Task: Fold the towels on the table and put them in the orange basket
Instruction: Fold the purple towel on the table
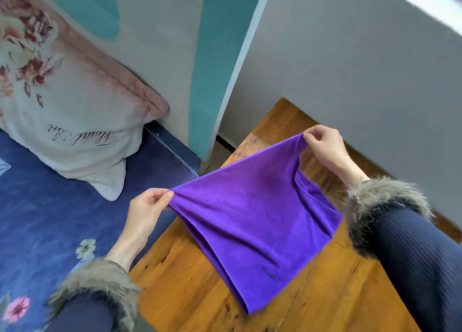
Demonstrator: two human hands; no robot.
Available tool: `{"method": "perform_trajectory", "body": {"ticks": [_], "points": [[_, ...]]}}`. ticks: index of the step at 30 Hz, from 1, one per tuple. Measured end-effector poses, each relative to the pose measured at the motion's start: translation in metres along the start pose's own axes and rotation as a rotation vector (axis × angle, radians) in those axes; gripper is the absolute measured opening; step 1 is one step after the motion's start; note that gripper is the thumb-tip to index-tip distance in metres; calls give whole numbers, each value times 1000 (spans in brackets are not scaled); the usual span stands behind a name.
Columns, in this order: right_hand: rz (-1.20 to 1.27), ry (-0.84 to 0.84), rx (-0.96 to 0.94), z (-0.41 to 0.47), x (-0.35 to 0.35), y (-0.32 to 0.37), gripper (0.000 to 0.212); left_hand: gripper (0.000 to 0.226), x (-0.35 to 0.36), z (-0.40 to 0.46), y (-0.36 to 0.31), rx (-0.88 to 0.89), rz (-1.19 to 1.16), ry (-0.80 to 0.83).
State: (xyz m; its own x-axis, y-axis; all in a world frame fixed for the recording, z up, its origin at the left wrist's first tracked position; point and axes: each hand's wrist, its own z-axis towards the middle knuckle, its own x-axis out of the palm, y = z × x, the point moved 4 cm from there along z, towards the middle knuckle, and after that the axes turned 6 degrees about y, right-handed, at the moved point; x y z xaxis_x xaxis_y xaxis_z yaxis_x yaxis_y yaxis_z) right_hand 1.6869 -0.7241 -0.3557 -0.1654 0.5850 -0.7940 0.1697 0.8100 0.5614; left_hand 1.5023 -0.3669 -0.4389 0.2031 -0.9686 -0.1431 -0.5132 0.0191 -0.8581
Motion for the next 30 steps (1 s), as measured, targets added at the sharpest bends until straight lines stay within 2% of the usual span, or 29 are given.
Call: {"method": "perform_trajectory", "body": {"ticks": [5, 12, 16, 21, 30], "points": [[180, -102, 48, -71, -78, -22, 12, 5, 18, -20, -62, 140, -86, 61], [276, -272, 15, -193, -178, -59, 9, 13, 67, -86, -153, 458, 66, 111], [299, -387, 33, -256, -220, -85, 7, 14, 97, -129, -196, 596, 191, 198], [460, -557, 50, -312, -256, -104, 5, 14, 124, -165, -238, 723, 286, 296], [718, -634, 62, -363, -273, -122, 14, 7, 151, -188, -266, 803, 291, 408]]}}
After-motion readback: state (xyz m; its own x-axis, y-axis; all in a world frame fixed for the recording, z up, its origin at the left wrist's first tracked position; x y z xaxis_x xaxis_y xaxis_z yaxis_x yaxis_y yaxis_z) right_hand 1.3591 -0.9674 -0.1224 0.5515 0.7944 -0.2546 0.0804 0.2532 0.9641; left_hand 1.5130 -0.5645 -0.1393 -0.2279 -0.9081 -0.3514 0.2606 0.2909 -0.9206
